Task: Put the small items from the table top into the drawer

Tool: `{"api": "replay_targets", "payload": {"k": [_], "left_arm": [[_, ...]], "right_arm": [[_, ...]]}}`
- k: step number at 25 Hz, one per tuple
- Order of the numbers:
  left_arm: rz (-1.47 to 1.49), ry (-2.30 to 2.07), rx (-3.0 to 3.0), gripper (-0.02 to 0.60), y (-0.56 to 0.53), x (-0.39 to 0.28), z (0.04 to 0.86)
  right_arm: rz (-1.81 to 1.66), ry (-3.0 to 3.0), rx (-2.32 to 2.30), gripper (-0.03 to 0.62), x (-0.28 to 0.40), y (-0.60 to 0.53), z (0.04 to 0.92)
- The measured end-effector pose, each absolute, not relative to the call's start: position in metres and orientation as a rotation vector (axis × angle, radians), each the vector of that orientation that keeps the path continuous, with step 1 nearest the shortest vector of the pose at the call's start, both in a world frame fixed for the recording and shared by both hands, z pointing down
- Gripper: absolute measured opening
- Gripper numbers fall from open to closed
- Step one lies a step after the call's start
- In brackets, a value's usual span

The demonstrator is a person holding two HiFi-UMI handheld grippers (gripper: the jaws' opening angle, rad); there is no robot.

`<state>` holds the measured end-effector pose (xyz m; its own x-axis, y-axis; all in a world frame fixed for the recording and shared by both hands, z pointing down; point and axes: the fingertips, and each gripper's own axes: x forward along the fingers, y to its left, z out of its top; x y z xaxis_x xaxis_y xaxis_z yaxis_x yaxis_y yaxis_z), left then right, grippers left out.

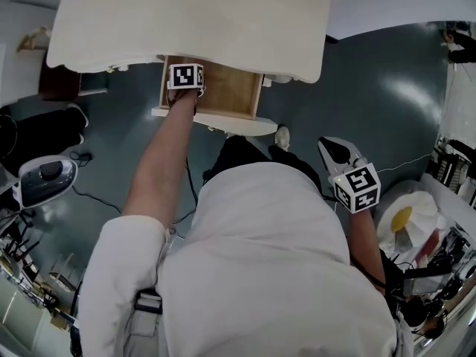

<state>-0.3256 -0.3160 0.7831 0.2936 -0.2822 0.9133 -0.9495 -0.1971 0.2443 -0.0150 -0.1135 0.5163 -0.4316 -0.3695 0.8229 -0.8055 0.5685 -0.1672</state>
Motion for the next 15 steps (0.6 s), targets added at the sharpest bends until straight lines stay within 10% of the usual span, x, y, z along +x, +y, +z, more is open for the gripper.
{"api": "replay_targets", "payload": {"k": [15], "left_arm": [[0.915,-1.223,1.744,0.091,-0.311,-0.326,0.740]], "right_arm": [[0.690,-2.119,0.892,0.006,-0.006,-0.115,0.521]]}}
